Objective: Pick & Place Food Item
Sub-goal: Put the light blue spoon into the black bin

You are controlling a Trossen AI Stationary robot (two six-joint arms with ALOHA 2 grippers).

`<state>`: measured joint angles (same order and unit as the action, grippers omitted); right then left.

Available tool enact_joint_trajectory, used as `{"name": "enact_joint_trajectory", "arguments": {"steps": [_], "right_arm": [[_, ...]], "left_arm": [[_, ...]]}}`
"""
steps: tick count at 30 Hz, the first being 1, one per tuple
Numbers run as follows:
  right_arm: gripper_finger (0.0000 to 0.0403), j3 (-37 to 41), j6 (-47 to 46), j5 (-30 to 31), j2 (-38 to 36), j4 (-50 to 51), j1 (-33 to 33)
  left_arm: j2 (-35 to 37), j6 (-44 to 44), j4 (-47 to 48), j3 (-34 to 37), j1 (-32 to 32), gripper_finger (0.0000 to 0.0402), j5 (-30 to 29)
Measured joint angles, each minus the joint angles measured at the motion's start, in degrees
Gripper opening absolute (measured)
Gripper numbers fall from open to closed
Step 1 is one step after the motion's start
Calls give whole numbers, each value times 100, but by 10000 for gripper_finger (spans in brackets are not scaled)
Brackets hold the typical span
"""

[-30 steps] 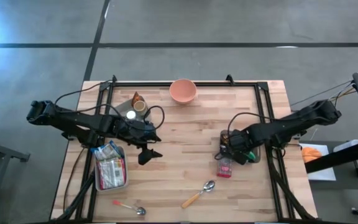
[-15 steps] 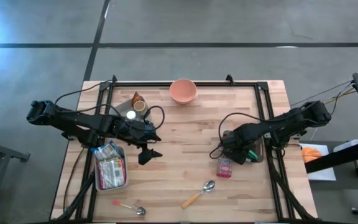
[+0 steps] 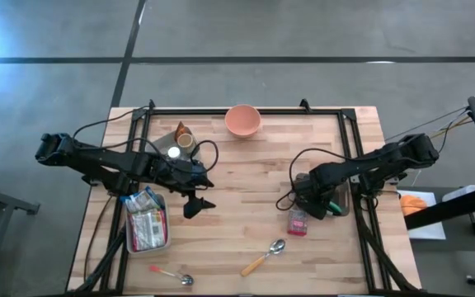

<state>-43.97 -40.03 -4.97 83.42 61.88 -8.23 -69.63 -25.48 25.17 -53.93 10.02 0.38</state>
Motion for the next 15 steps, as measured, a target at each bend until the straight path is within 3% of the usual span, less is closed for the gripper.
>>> {"name": "enact_joint_trajectory", "arguments": {"steps": [7, 15], "right_arm": [[37, 17, 15, -3, 0, -129, 0], [187, 17, -40, -2, -2, -250, 2]], "left_arm": [[0, -4, 0, 0, 0, 378, 0], [0, -2, 0, 0, 0, 378, 0]]}}
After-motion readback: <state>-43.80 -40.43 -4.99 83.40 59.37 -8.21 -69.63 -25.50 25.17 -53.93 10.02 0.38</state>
